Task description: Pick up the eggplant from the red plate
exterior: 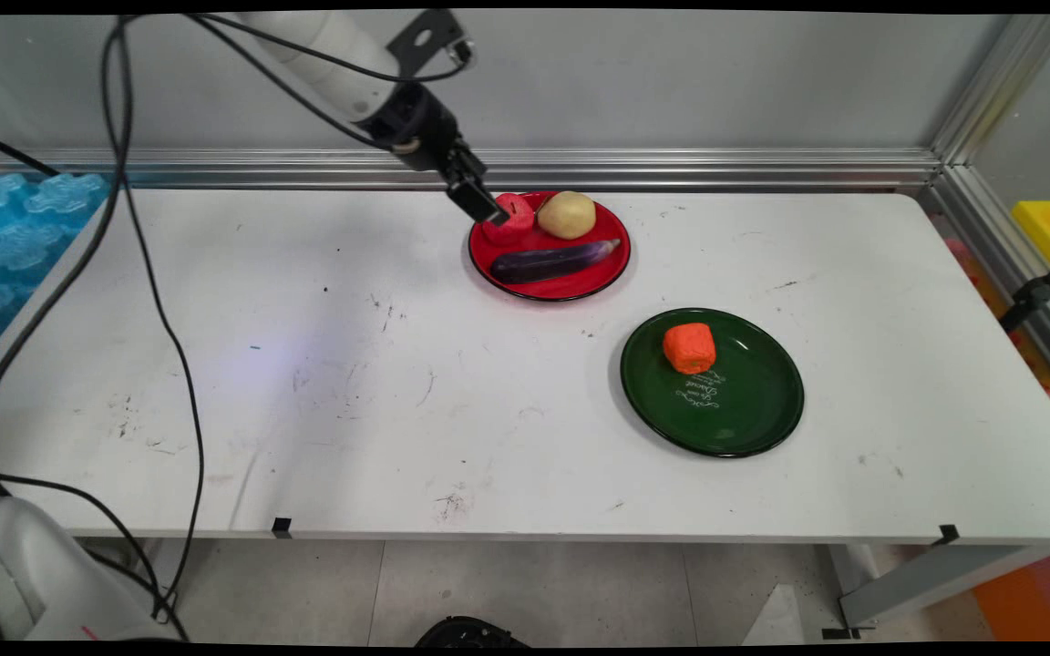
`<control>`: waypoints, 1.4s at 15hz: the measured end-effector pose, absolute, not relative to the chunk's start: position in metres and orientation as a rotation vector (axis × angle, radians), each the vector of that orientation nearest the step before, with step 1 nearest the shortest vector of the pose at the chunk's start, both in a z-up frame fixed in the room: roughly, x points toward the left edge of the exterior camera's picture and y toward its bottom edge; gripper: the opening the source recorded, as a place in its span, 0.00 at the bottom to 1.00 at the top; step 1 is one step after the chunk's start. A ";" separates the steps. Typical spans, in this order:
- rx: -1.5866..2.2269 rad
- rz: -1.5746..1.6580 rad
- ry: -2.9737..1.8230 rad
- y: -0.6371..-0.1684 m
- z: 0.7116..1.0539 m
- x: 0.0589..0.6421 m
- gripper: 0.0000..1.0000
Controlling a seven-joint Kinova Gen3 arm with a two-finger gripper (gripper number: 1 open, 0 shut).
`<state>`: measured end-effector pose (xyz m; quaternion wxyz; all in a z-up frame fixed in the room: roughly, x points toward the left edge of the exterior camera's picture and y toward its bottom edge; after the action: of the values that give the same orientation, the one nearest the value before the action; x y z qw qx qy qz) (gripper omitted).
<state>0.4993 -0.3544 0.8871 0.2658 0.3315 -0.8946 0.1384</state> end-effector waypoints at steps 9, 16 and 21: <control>0.729 0.376 -2.548 -0.416 0.831 0.454 1.00; 0.701 0.329 -2.614 -0.443 0.791 0.438 1.00; 0.705 0.310 -2.631 -0.454 0.775 0.432 1.00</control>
<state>0.4324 -0.4537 0.7751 0.1990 0.2519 -0.9406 0.1110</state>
